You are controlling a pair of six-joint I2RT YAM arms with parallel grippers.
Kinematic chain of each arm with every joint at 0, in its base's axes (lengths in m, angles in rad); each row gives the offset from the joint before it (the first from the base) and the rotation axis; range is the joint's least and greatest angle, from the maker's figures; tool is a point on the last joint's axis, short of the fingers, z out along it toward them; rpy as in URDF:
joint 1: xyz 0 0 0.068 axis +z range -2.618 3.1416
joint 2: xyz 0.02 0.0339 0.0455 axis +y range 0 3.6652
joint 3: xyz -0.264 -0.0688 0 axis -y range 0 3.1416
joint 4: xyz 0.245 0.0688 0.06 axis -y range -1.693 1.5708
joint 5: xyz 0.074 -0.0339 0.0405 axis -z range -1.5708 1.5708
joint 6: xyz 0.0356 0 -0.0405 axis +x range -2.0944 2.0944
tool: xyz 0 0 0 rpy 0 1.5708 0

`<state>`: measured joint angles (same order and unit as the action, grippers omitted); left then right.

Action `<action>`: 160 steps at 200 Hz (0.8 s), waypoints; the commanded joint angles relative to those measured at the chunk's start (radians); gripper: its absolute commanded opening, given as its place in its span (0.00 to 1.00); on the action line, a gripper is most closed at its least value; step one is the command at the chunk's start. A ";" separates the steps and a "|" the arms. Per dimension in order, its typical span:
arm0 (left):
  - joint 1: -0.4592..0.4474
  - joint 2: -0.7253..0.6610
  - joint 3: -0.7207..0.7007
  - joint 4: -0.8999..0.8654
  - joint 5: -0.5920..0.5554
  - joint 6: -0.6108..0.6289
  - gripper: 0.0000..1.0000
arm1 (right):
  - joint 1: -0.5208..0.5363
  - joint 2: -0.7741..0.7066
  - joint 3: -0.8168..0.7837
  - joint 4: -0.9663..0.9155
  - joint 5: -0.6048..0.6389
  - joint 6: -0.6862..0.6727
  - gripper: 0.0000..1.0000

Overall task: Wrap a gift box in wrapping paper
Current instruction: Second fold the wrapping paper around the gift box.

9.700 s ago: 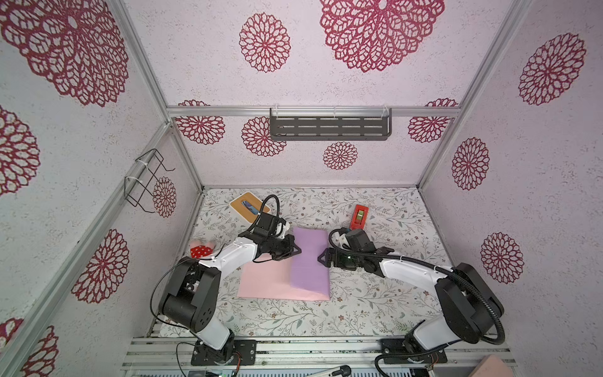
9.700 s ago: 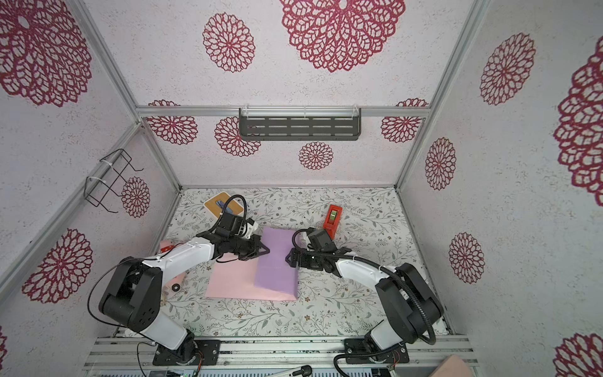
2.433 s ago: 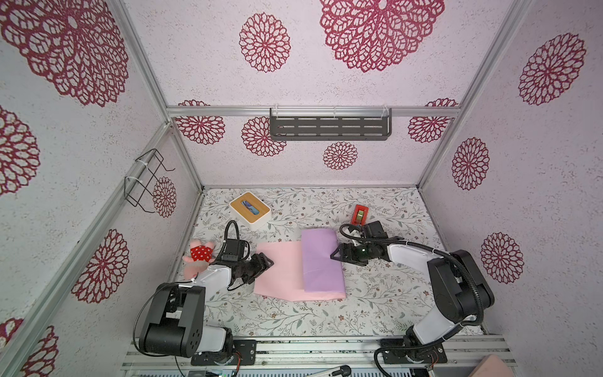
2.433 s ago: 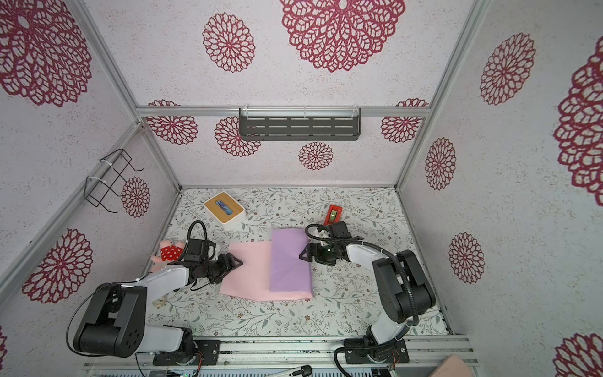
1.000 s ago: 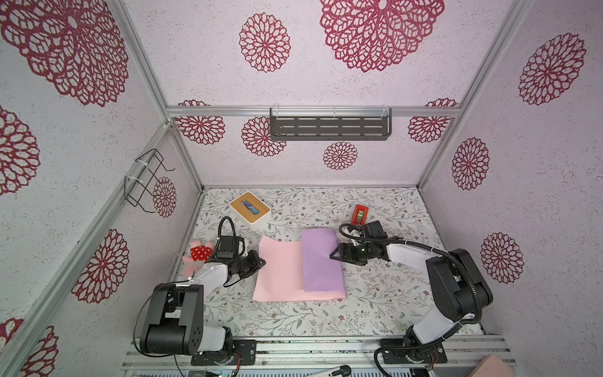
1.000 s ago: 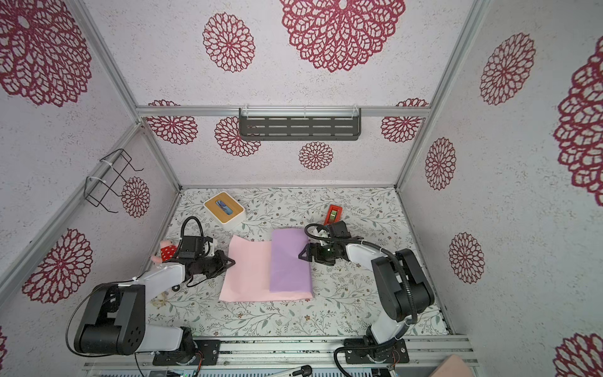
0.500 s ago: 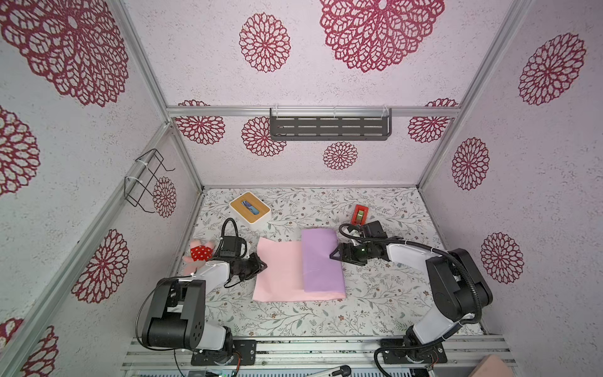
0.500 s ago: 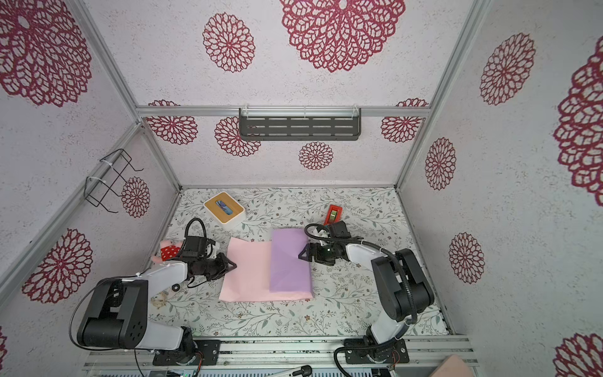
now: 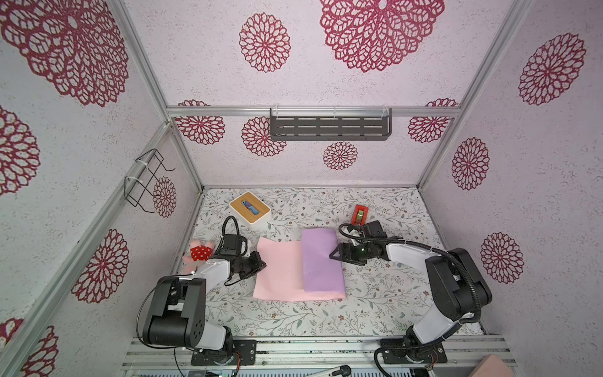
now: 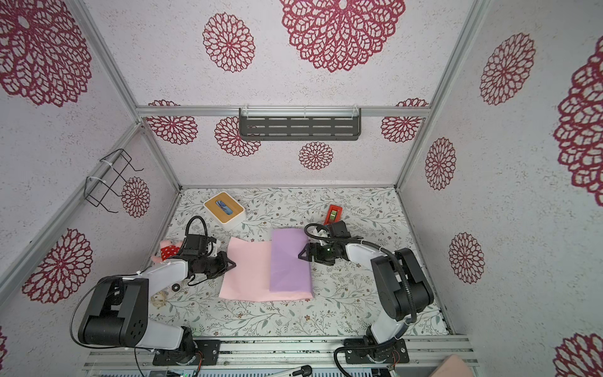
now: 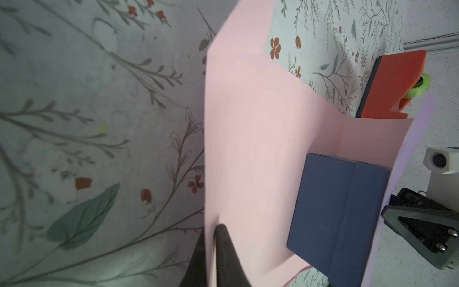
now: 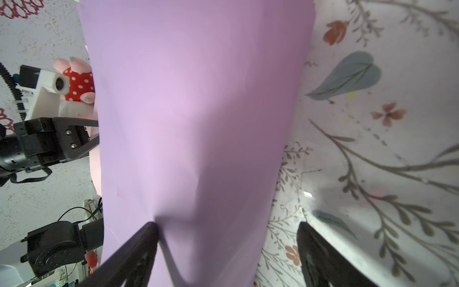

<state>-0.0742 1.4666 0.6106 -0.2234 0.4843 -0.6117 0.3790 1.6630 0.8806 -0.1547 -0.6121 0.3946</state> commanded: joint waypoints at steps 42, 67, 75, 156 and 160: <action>-0.042 -0.064 0.044 -0.025 0.026 -0.019 0.02 | 0.009 0.058 -0.021 -0.081 0.128 -0.007 0.88; -0.111 -0.068 0.103 -0.091 -0.019 -0.059 0.00 | 0.009 0.058 -0.023 -0.080 0.128 -0.006 0.88; -0.140 -0.066 0.130 -0.125 -0.049 -0.074 0.00 | 0.009 0.060 -0.022 -0.081 0.129 -0.006 0.88; -0.434 0.057 0.397 -0.307 -0.224 -0.223 0.00 | 0.012 0.062 -0.022 -0.066 0.118 -0.007 0.88; -0.444 0.067 0.412 -0.319 -0.229 -0.226 0.01 | 0.011 0.061 -0.023 -0.065 0.118 -0.005 0.88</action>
<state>-0.4641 1.4826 0.9569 -0.4648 0.3214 -0.7914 0.3786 1.6680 0.8806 -0.1486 -0.6201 0.3950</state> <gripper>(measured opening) 0.041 0.882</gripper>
